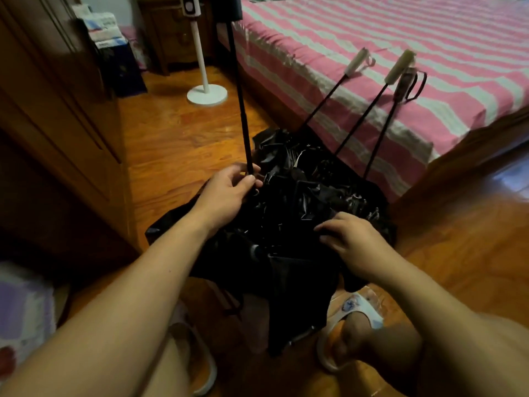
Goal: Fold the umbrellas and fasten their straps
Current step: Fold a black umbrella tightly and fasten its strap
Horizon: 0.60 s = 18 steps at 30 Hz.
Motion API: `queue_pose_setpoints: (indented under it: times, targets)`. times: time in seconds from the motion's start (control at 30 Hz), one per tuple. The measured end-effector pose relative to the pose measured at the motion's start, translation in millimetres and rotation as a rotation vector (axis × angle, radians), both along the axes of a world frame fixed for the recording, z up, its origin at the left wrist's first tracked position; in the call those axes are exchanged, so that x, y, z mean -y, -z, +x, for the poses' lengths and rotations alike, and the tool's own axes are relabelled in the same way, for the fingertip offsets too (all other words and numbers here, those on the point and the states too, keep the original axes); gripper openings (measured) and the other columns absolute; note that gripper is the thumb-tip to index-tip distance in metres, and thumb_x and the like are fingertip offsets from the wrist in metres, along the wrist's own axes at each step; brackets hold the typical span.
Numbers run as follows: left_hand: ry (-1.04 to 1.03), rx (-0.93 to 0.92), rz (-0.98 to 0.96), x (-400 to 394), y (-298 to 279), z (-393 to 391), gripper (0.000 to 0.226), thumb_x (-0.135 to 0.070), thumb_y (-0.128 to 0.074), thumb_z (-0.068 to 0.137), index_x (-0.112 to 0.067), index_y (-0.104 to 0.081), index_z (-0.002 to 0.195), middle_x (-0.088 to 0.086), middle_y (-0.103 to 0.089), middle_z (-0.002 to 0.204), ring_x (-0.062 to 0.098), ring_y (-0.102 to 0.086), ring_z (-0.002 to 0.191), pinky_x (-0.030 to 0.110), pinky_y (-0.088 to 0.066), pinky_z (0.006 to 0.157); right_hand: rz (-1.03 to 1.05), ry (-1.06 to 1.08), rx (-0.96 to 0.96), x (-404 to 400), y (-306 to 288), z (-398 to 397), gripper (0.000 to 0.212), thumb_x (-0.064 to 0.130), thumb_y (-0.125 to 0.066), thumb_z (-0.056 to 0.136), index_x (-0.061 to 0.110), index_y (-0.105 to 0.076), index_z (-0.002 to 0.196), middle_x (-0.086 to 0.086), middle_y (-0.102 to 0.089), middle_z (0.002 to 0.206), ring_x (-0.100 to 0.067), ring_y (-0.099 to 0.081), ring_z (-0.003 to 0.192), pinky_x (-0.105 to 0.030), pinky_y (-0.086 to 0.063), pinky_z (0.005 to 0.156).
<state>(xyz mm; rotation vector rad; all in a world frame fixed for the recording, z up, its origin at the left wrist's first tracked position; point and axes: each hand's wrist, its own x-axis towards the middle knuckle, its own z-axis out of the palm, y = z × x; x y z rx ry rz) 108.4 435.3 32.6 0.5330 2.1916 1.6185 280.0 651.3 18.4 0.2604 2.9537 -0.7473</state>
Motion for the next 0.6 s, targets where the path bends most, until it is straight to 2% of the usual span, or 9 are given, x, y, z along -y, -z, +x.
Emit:
queue_pose_setpoints:
  times: [0.07,0.1,0.17,0.23,0.27,0.37,0.43,0.53,0.6]
  targets:
    - [0.075,0.008,-0.016,1.3,-4.6,3.0,0.028,-0.026,-0.058,0.102,-0.038,-0.06,0.127,-0.006,-0.073,0.117,0.013,-0.067,0.114,0.05,-0.049,0.108,-0.026,0.074,-0.07,6.4,7.6,-12.2,0.019,0.022,-0.066,0.098,0.017,-0.075,0.115,0.0,-0.063,0.101,-0.023,-0.062,0.102,-0.036,-0.048,0.087]
    - [0.147,0.04,-0.027,3.0,-8.5,6.2,0.046,-0.027,-0.063,0.1,-0.035,-0.049,0.142,-0.008,-0.068,0.129,0.01,-0.062,0.122,0.045,-0.046,0.112,-0.065,0.092,-0.11,11.0,10.9,-18.1,0.016,0.02,-0.068,0.097,0.015,-0.077,0.11,-0.001,-0.065,0.098,-0.023,-0.063,0.099,-0.035,-0.048,0.085]
    - [0.333,0.116,-0.054,8.7,-10.7,11.8,0.101,-0.029,-0.078,0.087,-0.037,-0.009,0.161,-0.01,-0.045,0.154,0.005,-0.043,0.14,0.031,-0.039,0.116,-0.154,0.123,-0.18,21.9,12.6,-29.3,0.014,0.021,-0.071,0.094,0.017,-0.077,0.106,0.003,-0.07,0.096,-0.015,-0.065,0.095,-0.024,-0.046,0.08]
    - [0.459,0.083,-0.16,14.2,-10.9,15.8,0.133,-0.035,-0.088,0.074,-0.05,0.018,0.155,-0.015,-0.024,0.164,0.0,-0.025,0.147,0.018,-0.031,0.113,-0.227,0.176,-0.215,31.8,13.9,-39.0,0.016,0.024,-0.072,0.093,0.021,-0.076,0.108,0.012,-0.069,0.095,-0.006,-0.063,0.095,-0.009,-0.04,0.075]
    - [0.486,0.044,-0.215,15.6,-10.1,16.5,0.14,-0.039,-0.09,0.071,-0.055,0.024,0.15,-0.016,-0.017,0.166,0.0,-0.02,0.149,0.019,-0.027,0.114,-0.258,0.21,-0.213,35.3,15.2,-43.9,0.018,0.026,-0.072,0.093,0.022,-0.075,0.11,0.014,-0.067,0.095,-0.004,-0.062,0.096,-0.007,-0.038,0.075]
    - [0.531,-0.001,-0.283,16.9,-12.3,22.1,0.144,-0.043,-0.092,0.069,-0.062,0.03,0.142,-0.016,-0.004,0.169,0.002,-0.011,0.153,0.025,-0.023,0.117,-0.314,0.255,-0.205,43.2,17.7,-55.7,0.024,0.029,-0.072,0.093,0.023,-0.073,0.117,0.01,-0.071,0.105,-0.008,-0.063,0.103,-0.02,-0.045,0.086]
    - [0.554,-0.028,-0.31,18.4,-9.3,26.1,0.138,-0.042,-0.09,0.072,-0.066,0.028,0.141,-0.015,-0.005,0.169,0.0,-0.012,0.152,0.025,-0.022,0.118,-0.356,0.255,-0.187,45.0,18.2,-60.0,0.027,0.028,-0.071,0.094,0.026,-0.072,0.121,0.009,-0.072,0.111,-0.01,-0.063,0.109,-0.027,-0.048,0.095]
    - [0.512,0.01,-0.256,23.5,-6.1,27.5,0.11,-0.034,-0.076,0.089,-0.064,0.01,0.15,-0.014,-0.014,0.168,0.0,-0.021,0.15,0.023,-0.026,0.118,-0.385,0.207,-0.155,44.8,18.8,-63.9,0.037,0.031,-0.07,0.095,0.031,-0.066,0.132,0.015,-0.063,0.105,-0.009,-0.061,0.107,-0.026,-0.045,0.093]
    - [0.459,0.093,-0.153,26.3,-7.2,25.1,0.086,-0.02,-0.064,0.099,-0.057,-0.01,0.155,-0.013,-0.027,0.165,0.002,-0.032,0.147,0.03,-0.032,0.12,-0.379,0.167,-0.165,46.2,19.9,-65.9,0.047,0.035,-0.07,0.094,0.033,-0.059,0.14,0.015,-0.059,0.109,-0.007,-0.058,0.097,-0.026,-0.044,0.091]
